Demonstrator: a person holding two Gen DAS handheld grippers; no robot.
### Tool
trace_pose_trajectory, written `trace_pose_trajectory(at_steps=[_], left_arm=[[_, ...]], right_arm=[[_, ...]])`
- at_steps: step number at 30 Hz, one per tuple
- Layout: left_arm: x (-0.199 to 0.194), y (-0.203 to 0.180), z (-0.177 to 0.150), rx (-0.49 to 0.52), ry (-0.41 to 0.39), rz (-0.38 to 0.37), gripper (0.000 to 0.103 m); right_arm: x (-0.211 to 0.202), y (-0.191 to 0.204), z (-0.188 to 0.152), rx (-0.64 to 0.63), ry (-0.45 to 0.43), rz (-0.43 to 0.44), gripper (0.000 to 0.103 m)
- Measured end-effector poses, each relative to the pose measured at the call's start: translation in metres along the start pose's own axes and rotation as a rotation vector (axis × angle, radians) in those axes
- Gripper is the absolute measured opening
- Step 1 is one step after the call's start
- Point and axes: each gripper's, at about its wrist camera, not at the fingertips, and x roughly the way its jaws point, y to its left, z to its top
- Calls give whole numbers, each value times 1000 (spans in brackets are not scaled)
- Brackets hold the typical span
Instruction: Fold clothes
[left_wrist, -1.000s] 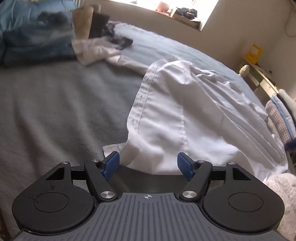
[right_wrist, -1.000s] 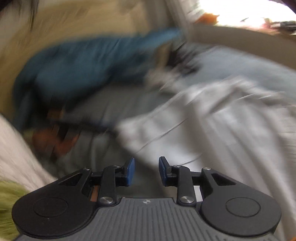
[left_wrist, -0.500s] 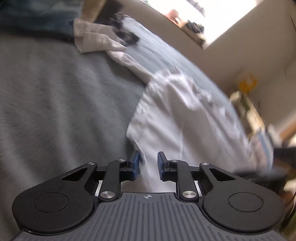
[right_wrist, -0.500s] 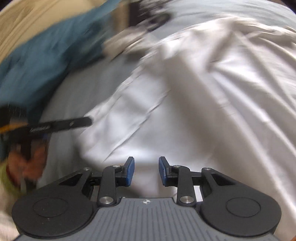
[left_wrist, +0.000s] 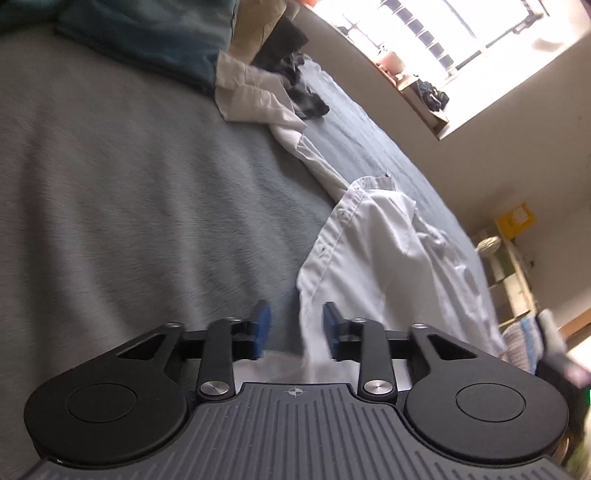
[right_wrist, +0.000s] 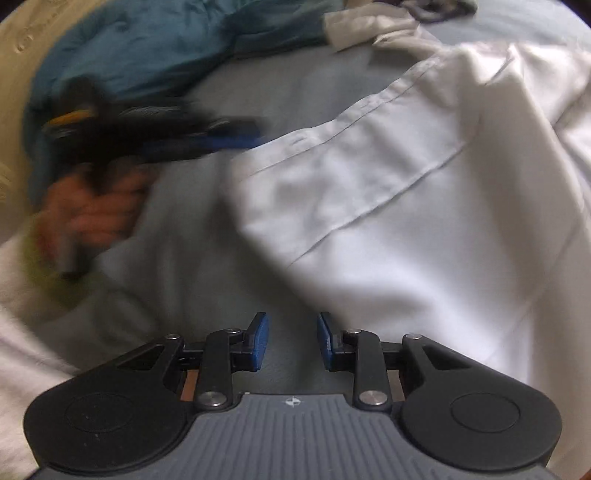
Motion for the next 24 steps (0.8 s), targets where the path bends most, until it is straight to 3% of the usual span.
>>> trace_pose_trajectory(at_steps=[2,4,6,9,12,15,17,19,22,24], left_arm=[[-12,-1,-6,34,-20,28,60],[-17,-1,-11,60,-27,38,72],[-17,-3,-15,87,-16,38,76],[-7,-12,-21,151,33,32,78],[-4,-21,-28,206,60,4,78],[-11,-25,-36,265,51,-39,79],[-14,-31,-45,347,43,-24,91],[-15,-39,-54,440,33,4,95],[-3,-46,-66,521,40,40,93],[5,-50,-74,570,47,62,85]], right_arm=[[-4,-26,11,136,-121,-47,31],[-18,-61,12,317,-247,-103,32],[-29,-83,5,433,-307,-137,32],[-48,-90,-12,481,-362,-92,32],[-64,-71,-19,389,-378,-74,32],[-65,-37,-21,173,-331,-46,32],[-58,-7,-23,-23,-252,-97,32],[-36,16,-24,-179,-165,-188,32],[-13,34,-22,-310,-86,-224,31],[5,41,-21,-390,-47,-291,31]])
